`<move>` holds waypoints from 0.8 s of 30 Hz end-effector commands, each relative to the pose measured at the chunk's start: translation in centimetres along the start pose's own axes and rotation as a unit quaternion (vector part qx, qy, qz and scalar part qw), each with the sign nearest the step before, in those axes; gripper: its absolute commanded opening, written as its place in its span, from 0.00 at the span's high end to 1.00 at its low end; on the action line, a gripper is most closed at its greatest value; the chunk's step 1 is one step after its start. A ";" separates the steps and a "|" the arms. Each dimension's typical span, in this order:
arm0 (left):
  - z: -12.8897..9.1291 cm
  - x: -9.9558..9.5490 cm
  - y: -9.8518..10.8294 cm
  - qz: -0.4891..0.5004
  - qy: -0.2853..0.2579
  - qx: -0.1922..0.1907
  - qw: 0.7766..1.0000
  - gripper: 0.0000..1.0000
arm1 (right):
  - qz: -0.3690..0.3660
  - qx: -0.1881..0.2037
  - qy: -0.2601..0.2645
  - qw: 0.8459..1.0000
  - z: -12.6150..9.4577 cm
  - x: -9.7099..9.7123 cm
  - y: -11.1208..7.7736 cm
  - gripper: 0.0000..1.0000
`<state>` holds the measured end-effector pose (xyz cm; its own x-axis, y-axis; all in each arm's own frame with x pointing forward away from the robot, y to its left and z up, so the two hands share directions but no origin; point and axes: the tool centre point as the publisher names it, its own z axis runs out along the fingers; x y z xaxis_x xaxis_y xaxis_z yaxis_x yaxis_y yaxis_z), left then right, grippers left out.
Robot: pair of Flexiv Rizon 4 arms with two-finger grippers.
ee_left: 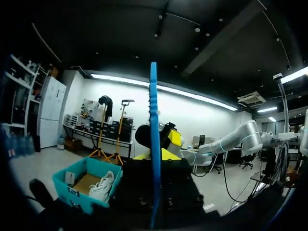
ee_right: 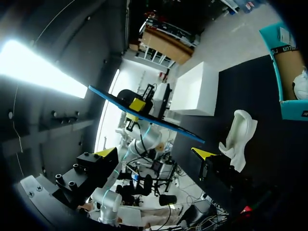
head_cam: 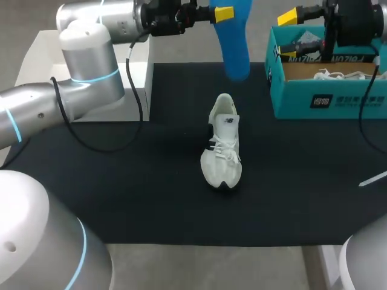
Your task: Take the shoe out of the shoebox, open the shoe tongue, remove and reinsert the insole, then place the shoe into the shoebox
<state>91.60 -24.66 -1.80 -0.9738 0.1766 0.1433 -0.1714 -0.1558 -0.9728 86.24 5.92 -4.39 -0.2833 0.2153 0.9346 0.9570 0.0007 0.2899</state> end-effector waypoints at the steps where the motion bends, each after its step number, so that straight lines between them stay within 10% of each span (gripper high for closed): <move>1: 0.4 0.3 -0.8 0.464 -0.049 -0.073 0.882 1.00 | 0.003 -0.005 0.006 1.000 0.4 -0.4 -0.6 0.00; 16: 0.4 0.5 -0.8 0.482 -0.046 -0.081 0.871 1.00 | 0.013 -0.015 0.031 0.999 0.4 -0.8 -1.4 0.00; 20: 0.1 -0.6 -1.4 0.580 -0.086 -0.009 0.810 1.00 | 0.015 -0.017 0.034 0.999 0.4 -1.0 -1.7 0.00; 24: 0.2 -0.9 -1.6 0.726 -0.097 -0.002 0.681 1.00 | 0.018 -0.015 0.035 0.999 0.5 -1.0 -1.8 0.00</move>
<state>92.87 -24.39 -0.06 -0.7979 -0.0318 -0.6019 0.6009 -0.1189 -0.7904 84.97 6.04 -5.90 -0.2529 0.1454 0.9565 0.9651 -0.0314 0.2600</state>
